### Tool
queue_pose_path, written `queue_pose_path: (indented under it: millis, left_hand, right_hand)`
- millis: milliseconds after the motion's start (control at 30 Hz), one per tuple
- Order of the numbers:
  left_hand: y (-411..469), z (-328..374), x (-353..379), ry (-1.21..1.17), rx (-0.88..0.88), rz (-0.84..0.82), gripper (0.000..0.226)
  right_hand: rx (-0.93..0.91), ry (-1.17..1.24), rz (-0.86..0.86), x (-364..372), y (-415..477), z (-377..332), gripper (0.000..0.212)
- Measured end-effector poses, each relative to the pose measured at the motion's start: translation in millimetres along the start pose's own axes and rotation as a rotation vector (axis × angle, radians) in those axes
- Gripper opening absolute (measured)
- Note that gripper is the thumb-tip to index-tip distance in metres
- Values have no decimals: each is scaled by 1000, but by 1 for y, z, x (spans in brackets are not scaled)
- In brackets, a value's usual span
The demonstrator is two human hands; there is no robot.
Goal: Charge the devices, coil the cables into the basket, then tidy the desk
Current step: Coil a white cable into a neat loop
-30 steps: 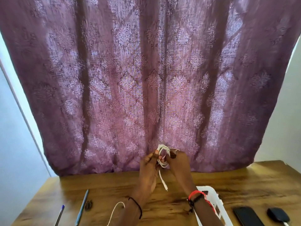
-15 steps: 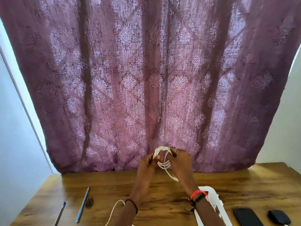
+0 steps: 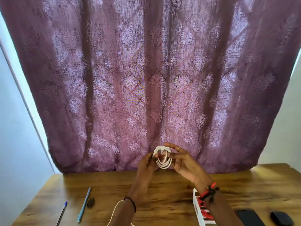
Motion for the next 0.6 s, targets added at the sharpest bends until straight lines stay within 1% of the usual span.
queue_pose_path:
  millis: [33, 100, 133, 233, 300, 333, 367, 433, 500, 533, 600]
  left_hand:
    - [1, 1, 3, -29, -7, 4, 16]
    - [3, -1, 4, -38, -20, 45, 17]
    - [4, -3, 3, -23, -20, 71, 15]
    - [5, -11, -5, 80, -2, 156, 10]
    - [8, -19, -10, 169, 20, 191, 9]
    - [9, -21, -10, 209, 36, 200, 12]
    - [9, -19, -10, 243, 54, 203, 15]
    - [9, -16, -8, 296, 91, 200, 17]
    - [9, -16, -6, 318, 114, 181, 16]
    - [9, -15, -7, 318, 118, 174, 16]
    - [11, -14, -9, 329, 113, 161, 13]
  right_hand:
    - [-2, 17, -7, -1, 1, 0, 43]
    - [-35, -59, 76, -1, 6, -1, 35]
    - [-70, -158, 151, -1, 7, -1, 32]
    - [-292, -666, 461, -1, 12, 3, 27]
    - [-414, -858, 664, -2, 11, 8, 18]
    - [-436, -922, 727, 0, 10, 10, 13]
    - [-435, -979, 756, 2, 10, 13, 17]
    - [-395, -1089, 754, 5, 13, 19, 29]
    - [-367, -1195, 753, 8, 15, 19, 26]
    - [-366, -1209, 743, 7, 16, 18, 25]
    - [-384, -1147, 705, 4, 13, 15, 22]
Point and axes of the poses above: each hand's wrist, its own y-axis towards the middle knuckle, its own x-axis out of the palm, z = x × y, the point moved 3 cm from there along y, towards the middle knuckle, and after that the axes turned 12 degrees about x, right-handed, at the moved point
